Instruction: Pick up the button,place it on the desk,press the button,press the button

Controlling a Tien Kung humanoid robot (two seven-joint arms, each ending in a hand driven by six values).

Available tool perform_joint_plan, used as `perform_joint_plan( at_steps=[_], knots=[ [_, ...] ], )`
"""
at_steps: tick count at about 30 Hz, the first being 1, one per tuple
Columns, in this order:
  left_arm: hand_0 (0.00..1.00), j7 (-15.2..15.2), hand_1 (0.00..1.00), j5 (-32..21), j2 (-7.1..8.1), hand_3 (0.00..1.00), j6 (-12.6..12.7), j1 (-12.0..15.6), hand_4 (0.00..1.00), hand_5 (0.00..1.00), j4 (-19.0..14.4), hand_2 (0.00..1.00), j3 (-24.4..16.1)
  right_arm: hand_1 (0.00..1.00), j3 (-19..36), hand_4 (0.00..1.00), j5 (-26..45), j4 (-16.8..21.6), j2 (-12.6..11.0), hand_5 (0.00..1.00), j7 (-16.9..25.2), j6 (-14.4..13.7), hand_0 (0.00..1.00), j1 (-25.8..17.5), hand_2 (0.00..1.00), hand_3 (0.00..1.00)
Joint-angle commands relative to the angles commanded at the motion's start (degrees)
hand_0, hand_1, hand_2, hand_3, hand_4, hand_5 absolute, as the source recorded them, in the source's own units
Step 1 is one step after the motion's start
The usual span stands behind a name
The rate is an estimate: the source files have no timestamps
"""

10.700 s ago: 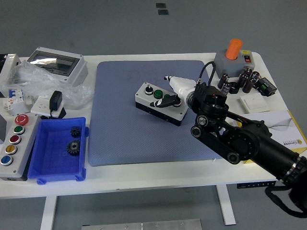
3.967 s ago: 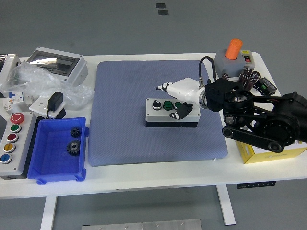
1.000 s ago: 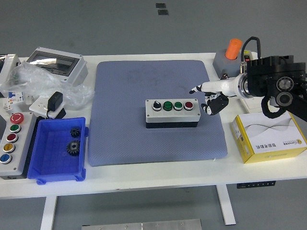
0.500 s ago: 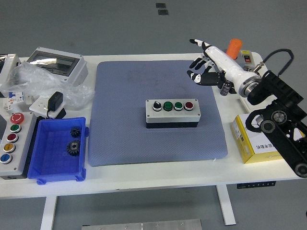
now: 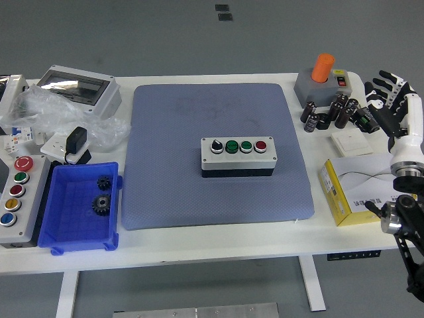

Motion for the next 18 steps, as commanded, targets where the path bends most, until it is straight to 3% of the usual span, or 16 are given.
perform_joint_plan(
  at_steps=[5, 6, 10, 18],
  knots=[
    [0.62, -0.2, 0.542, -0.2, -0.27, 0.589, 0.1, 0.3, 0.51, 0.149, 0.0, 0.516, 0.2, 0.759, 0.3, 0.87, 6.8, -0.2, 0.0, 0.743, 10.0, -4.4, 0.834, -0.6, 0.779, 0.765],
    [0.619, -0.1, 0.542, -0.2, -0.32, 0.59, 0.1, 0.4, 0.514, 0.147, 0.0, 0.517, 0.2, 0.76, 0.4, 0.938, 7.6, -0.2, 0.0, 0.894, 11.1, -4.7, 0.838, -0.7, 0.783, 0.768],
    [0.619, 0.0, 0.542, -0.2, -0.48, 0.59, 0.1, 0.6, 0.514, 0.147, 0.0, 0.517, 0.3, 0.76, 1.0, 0.938, 8.1, 0.2, -0.2, 0.894, 16.5, -5.5, 0.838, -1.0, 0.783, 0.768],
    [0.616, -0.2, 0.548, -1.2, -0.35, 0.59, 0.1, 0.6, 0.556, 0.185, 0.0, 0.518, 1.4, 0.764, 0.3, 0.958, 4.0, 0.6, -0.4, 0.899, 14.8, -3.8, 0.838, -0.3, 0.789, 0.782]
  ],
)
